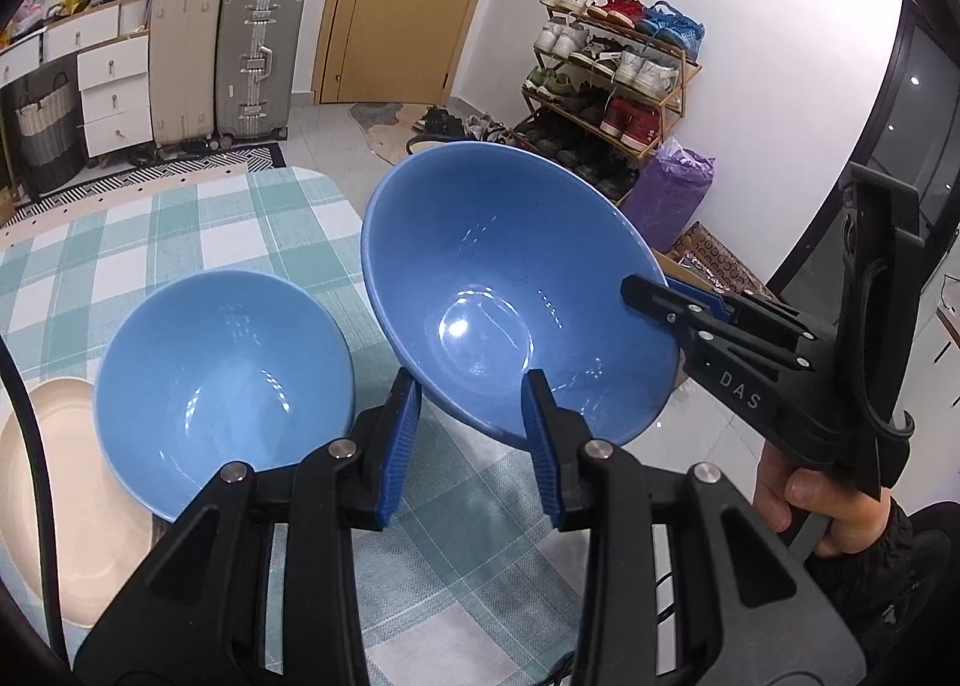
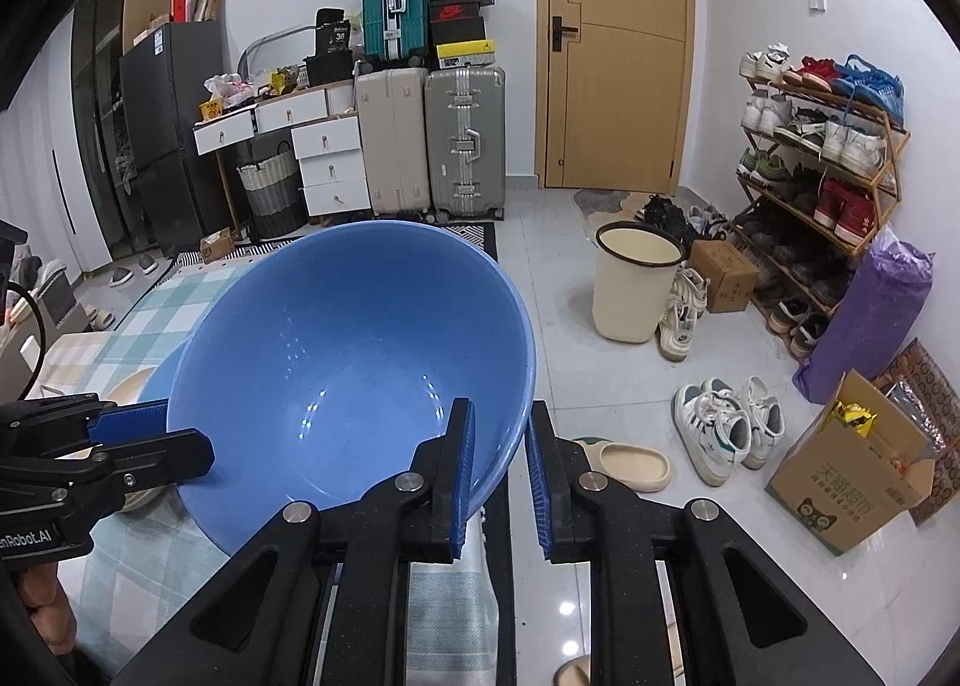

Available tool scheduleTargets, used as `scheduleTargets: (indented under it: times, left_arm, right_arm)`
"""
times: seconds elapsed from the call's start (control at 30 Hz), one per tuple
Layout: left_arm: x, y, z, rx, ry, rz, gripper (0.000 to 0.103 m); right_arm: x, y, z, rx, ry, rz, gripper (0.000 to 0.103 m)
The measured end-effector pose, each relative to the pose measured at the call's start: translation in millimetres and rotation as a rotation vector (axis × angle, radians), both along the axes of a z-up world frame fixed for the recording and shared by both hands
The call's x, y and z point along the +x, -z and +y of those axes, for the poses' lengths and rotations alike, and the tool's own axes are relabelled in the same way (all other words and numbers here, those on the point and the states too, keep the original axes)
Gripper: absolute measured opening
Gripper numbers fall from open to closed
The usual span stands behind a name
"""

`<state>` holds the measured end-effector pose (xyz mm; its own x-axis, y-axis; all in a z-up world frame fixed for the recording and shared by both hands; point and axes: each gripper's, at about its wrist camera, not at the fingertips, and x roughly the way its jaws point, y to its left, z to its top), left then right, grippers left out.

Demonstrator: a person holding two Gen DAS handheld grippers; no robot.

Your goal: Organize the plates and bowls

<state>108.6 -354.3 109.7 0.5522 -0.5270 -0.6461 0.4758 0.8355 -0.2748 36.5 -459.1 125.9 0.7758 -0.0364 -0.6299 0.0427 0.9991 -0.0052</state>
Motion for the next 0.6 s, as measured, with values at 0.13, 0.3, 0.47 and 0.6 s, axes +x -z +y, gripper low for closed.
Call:
scheduleTargets:
  times: [0.13,0.3,0.47,0.6]
  left_arm:
    - [-9.5,-12.8,7.1,-0.007,-0.005,-0.016,0.032]
    - [-17.7,-25.4,16.7,-0.012,-0.013,-0.033,0.032]
    - [-27.3,-36.8,23.8,-0.017,-0.02,-0.045,0.032]
    - [-35.0,-44.6,30.5,-0.023,-0.029,-0.052,0.032]
  right_arm:
    - [-4.1,-9.7,6.4,-0.004,-0.008,-0.019,0.017]
    - [-9.0,-21.2,13.4,-0.013,-0.018,-0.041,0.018]
    - [-11.8,-29.9,21.9,-0.016,-0.023,-0.052,0.018]
    - [-11.3,-34.9,29.8,-0.023,-0.03,-0.058,0.018]
